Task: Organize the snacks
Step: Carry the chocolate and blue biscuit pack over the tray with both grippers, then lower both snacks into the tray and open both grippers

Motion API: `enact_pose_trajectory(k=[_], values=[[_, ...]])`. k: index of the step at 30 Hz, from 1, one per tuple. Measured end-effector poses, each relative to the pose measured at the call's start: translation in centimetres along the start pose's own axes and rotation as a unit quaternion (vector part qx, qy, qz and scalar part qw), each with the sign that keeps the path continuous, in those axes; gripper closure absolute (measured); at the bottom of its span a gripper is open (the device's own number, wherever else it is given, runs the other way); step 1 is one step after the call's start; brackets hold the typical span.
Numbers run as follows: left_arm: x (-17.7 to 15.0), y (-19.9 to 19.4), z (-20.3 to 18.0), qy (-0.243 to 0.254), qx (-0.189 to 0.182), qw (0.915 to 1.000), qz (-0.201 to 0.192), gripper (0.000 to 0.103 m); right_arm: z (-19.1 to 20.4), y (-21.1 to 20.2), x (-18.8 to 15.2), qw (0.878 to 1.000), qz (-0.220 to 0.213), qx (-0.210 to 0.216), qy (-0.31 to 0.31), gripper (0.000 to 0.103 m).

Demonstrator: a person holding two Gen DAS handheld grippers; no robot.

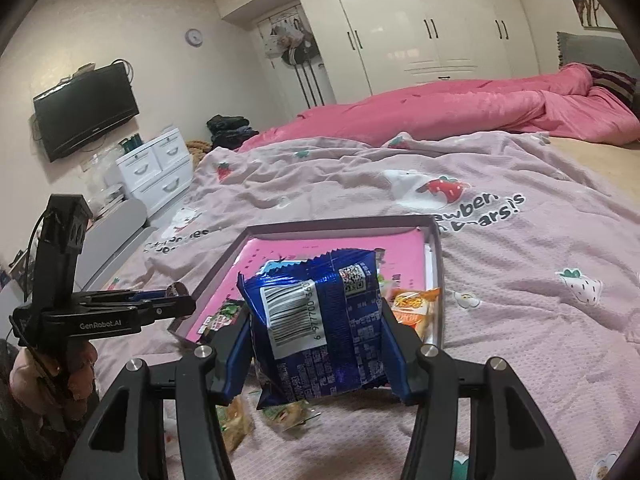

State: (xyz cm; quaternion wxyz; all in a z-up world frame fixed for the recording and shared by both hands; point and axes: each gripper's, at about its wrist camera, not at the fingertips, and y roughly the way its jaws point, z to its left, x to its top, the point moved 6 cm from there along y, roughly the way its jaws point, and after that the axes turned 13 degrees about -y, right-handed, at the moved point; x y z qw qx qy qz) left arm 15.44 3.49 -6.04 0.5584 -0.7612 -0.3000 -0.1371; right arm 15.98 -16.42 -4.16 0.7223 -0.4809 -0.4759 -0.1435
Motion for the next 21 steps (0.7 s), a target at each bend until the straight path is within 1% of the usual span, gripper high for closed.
enact_pose_trajectory(k=[6,10,15,21], values=[[0.2,1.3,1.6,-0.018,0.029,0.9994,-0.001,0.066,-1.7,1.8,-0.8,0.999,0.032,-0.025,0.022,0.047],[0.1,2.3,3.0,-0.035,0.040,0.9986,0.009,0.066,-2.7,3.1,-1.1,0.998,0.044,-0.035,0.032,0.047],[0.0,3.4,3.9,-0.043,0.050,0.9976,0.019,0.066,-3.0,5.1,-1.4,0.997,0.063,-0.044,0.023,0.047],[-0.3,4.1,4.1,-0.043,0.052,0.9974,0.025,0.064,-3.0,6.8,-2.2,0.995,0.086,-0.052,0.011,0.047]])
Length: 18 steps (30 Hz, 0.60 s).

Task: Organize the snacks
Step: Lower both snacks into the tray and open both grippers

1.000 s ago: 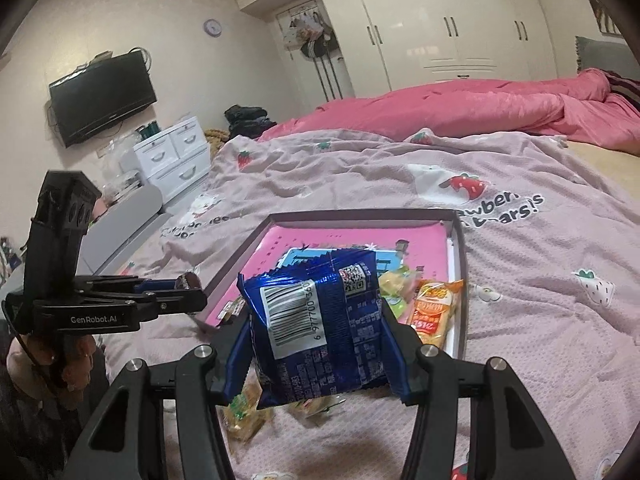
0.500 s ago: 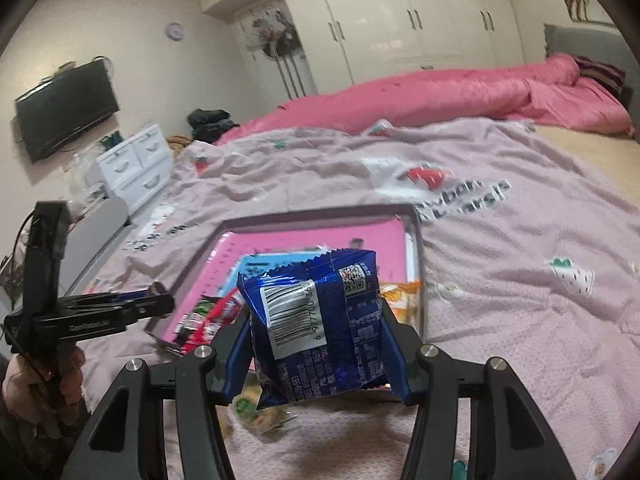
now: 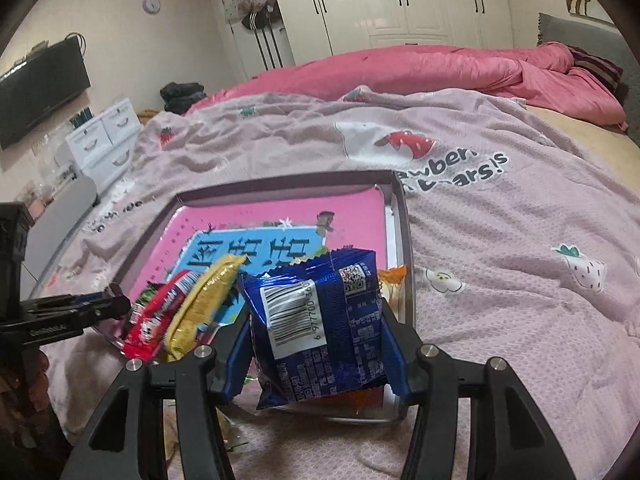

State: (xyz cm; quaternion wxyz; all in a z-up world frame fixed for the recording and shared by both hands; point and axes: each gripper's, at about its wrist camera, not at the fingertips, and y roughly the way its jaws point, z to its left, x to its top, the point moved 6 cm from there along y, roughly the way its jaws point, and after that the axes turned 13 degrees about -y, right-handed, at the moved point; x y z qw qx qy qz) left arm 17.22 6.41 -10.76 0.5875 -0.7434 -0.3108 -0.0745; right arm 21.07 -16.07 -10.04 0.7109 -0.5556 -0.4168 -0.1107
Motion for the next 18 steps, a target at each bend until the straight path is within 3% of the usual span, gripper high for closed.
enact_pose_trajectory(k=[9,13,18], values=[[0.0,0.1,0.0,0.000,-0.005,1.0000,0.003,0.063,-0.2,0.2,-0.2,1.000,0.005,-0.001,0.006,0.044],[-0.1,0.0,0.0,-0.003,-0.008,0.9999,0.006,0.058,-0.3,-0.3,0.1,1.000,-0.007,0.001,0.008,0.036],[-0.2,-0.2,-0.2,0.001,-0.011,0.9999,0.005,0.052,-0.2,-1.0,0.5,1.000,-0.020,-0.001,0.007,0.035]])
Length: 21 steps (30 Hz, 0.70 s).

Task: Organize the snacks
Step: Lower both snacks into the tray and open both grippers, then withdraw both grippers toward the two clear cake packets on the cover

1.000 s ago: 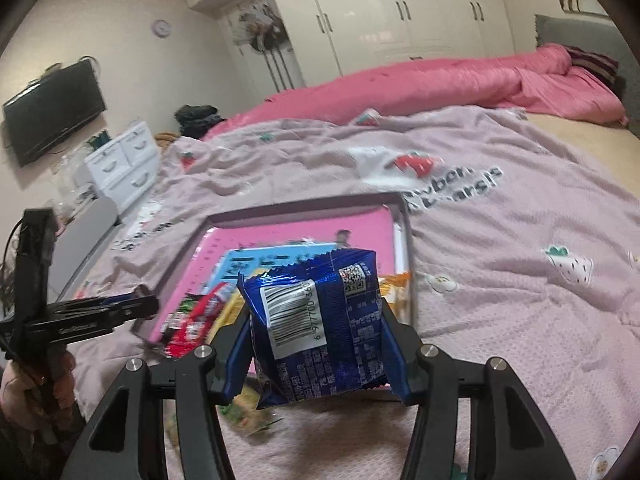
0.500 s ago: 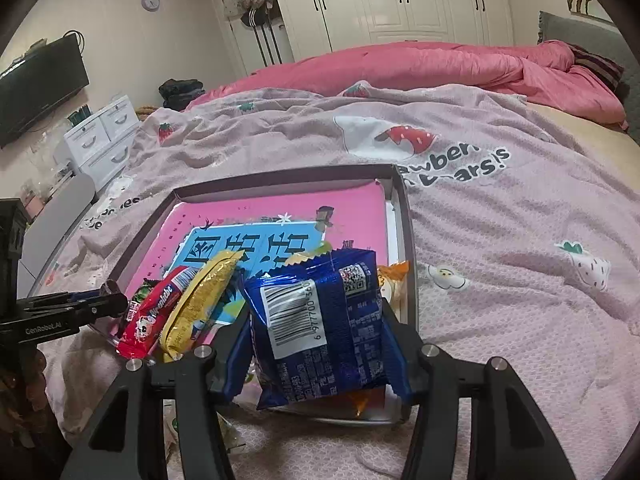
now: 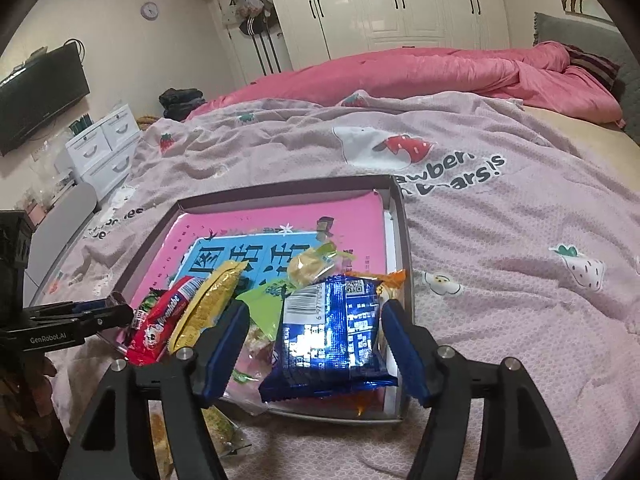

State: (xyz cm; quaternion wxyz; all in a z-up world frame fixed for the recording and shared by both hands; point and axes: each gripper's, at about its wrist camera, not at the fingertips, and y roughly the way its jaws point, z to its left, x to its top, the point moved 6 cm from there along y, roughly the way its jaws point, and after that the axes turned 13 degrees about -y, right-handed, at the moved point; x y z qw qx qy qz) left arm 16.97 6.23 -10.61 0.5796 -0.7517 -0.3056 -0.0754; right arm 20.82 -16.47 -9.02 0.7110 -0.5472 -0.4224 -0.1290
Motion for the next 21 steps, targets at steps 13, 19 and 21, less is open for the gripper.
enact_pose_trajectory(k=[13,19,21], values=[[0.4,-2.6,-1.2,0.014,-0.018,0.9995,-0.024,0.034,1.5,-3.6,1.5,0.998,-0.058,0.001,-0.032,0.029],[0.5,-3.9,-1.8,0.020,-0.026,0.9990,-0.031,0.031,2.7,-4.8,1.7,0.996,-0.066,0.000,-0.054,0.028],[0.5,-4.3,-2.0,0.022,-0.030,0.9987,-0.034,0.029,3.1,-5.2,1.7,0.996,-0.069,0.002,-0.061,0.028]])
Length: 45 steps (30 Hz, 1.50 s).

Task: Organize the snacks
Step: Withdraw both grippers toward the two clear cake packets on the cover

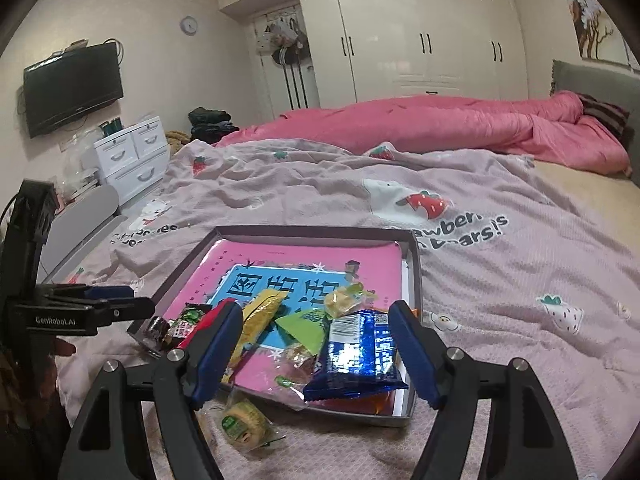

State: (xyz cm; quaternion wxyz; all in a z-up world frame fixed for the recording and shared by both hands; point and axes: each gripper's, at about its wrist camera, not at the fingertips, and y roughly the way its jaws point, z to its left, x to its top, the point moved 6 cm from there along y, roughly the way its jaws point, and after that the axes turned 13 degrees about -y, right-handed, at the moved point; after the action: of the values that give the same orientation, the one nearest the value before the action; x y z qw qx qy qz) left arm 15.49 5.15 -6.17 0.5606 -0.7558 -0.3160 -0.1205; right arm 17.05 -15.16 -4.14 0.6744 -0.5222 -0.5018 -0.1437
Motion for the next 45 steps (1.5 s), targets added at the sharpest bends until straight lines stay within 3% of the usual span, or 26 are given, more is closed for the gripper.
enact_pose_trajectory(k=[14,28,45], values=[[-1.0,-2.8,-1.0,0.017,-0.010,0.9998,-0.009,0.028,2.2,-2.4,-0.2,1.000,-0.005,0.013,-0.017,0.025],[-2.9,-4.0,-1.6,0.039,-0.010,0.9992,0.007,0.024,3.7,-2.9,-1.1,0.999,0.011,0.026,-0.024,0.025],[-7.7,-2.0,-3.0,0.072,-0.019,0.9935,0.085,0.023,3.5,-3.0,-2.4,0.999,0.039,0.034,-0.012,0.024]])
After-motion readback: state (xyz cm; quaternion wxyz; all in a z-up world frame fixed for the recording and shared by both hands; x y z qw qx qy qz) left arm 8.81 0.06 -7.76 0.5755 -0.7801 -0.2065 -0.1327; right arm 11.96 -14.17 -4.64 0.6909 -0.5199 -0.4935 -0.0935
